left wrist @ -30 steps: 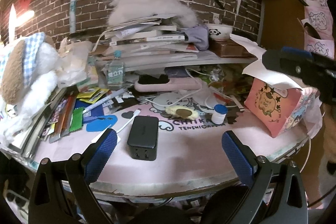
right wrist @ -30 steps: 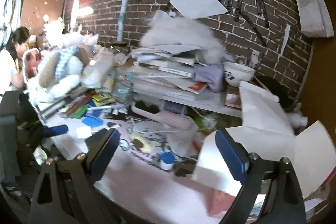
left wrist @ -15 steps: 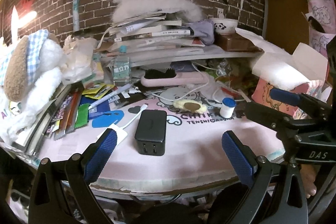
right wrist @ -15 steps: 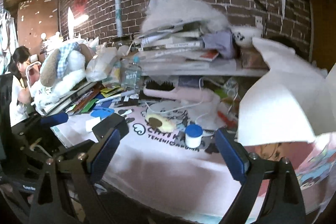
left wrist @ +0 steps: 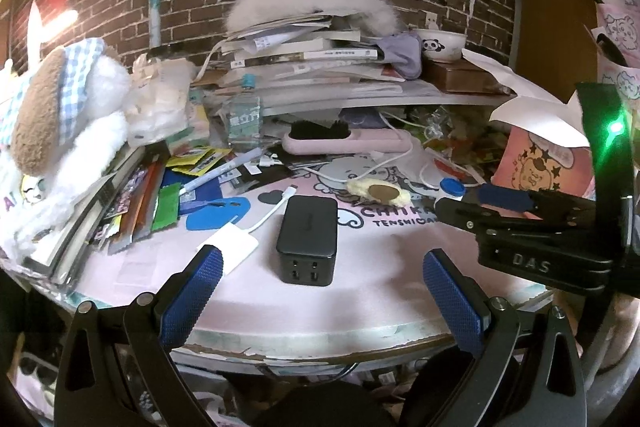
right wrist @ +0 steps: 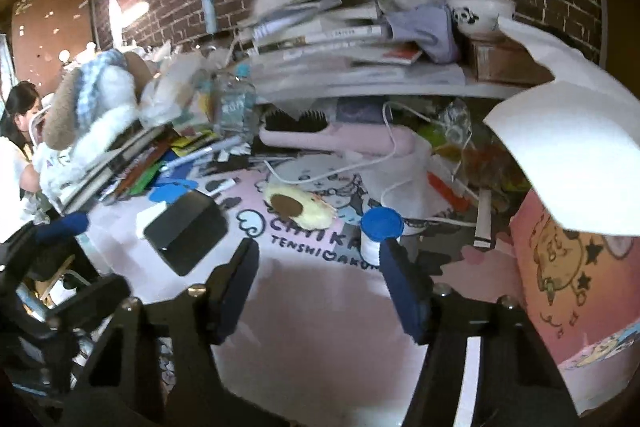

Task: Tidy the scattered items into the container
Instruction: 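Move the right gripper toward the blue-lidded white jar, then close the right gripper around the blue-lidded white jar, then lift the jar with the right gripper and carry it over the box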

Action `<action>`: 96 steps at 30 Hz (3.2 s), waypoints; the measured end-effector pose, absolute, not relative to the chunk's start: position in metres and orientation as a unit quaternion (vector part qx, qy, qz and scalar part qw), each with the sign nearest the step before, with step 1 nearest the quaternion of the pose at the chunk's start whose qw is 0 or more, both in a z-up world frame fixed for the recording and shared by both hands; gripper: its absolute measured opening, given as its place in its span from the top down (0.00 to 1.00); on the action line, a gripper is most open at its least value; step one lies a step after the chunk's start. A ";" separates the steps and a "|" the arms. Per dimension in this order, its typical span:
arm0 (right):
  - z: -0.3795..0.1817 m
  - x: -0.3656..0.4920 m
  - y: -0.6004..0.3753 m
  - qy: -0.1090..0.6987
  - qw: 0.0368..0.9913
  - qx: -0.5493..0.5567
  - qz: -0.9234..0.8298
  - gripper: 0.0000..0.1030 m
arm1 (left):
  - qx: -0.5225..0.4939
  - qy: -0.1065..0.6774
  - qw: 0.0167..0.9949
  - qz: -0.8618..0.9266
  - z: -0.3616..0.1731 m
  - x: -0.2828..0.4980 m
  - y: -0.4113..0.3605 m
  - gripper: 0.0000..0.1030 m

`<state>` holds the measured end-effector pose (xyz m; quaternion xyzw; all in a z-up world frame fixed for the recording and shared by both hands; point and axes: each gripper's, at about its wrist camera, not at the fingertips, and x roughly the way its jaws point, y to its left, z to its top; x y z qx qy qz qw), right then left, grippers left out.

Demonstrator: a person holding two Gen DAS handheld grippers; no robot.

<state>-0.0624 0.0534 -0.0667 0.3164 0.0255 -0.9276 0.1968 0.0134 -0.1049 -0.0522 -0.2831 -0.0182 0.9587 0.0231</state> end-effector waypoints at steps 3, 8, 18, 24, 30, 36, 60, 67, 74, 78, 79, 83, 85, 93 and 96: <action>-0.070 -0.069 0.055 0.025 0.191 0.322 -0.927 0.43 | -0.283 -0.019 0.023 0.959 -0.052 0.013 -0.106 0.03; -0.075 -0.084 0.060 0.017 0.182 0.340 -0.922 0.55 | -0.282 -0.021 0.024 0.959 -0.052 0.013 -0.108 0.03; -0.085 -0.103 0.060 0.026 0.162 0.360 -0.919 0.63 | -0.282 -0.025 0.025 0.959 -0.052 0.009 -0.111 0.03; -0.088 -0.109 0.055 0.029 0.171 0.365 -0.914 0.73 | -0.282 -0.031 0.023 0.959 -0.055 0.006 -0.114 0.03; -0.087 -0.107 0.054 0.036 0.157 0.353 -0.922 0.55 | -0.276 -0.041 0.024 0.960 -0.058 0.008 -0.118 0.03; -0.088 -0.117 0.045 0.050 0.144 0.354 -0.923 0.54 | -0.274 -0.049 0.026 0.960 -0.062 0.009 -0.126 0.03; -0.080 -0.110 0.042 0.052 0.154 0.348 -0.923 0.76 | -0.272 -0.055 0.033 0.960 -0.060 0.009 -0.127 0.03; -0.069 -0.099 0.039 0.058 0.166 0.337 -0.925 0.76 | -0.272 -0.054 0.032 0.960 -0.059 0.009 -0.127 0.03; -0.055 -0.085 0.032 0.076 0.182 0.325 -0.925 0.76 | -0.273 -0.053 0.034 0.960 -0.058 0.009 -0.126 0.03; -0.045 -0.076 0.030 0.086 0.186 0.315 -0.927 0.76 | -0.273 -0.050 0.036 0.960 -0.054 0.011 -0.124 0.03; -0.042 -0.074 0.030 0.087 0.187 0.312 -0.927 0.76 | -0.273 -0.050 0.036 0.960 -0.054 0.011 -0.123 0.03; -0.029 -0.067 0.033 0.088 0.191 0.302 -0.930 0.76 | -0.272 -0.046 0.038 0.961 -0.050 0.011 -0.119 0.03; -0.023 -0.064 0.035 0.087 0.194 0.297 -0.931 0.76 | -0.272 -0.045 0.040 0.961 -0.050 0.010 -0.118 0.03; 0.003 -0.053 0.048 0.083 0.198 0.276 -0.937 0.76 | -0.274 -0.039 0.045 0.960 -0.048 0.007 -0.110 0.03; 0.012 -0.051 0.054 0.080 0.198 0.273 -0.938 0.76 | -0.273 -0.036 0.046 0.960 -0.046 0.007 -0.107 0.03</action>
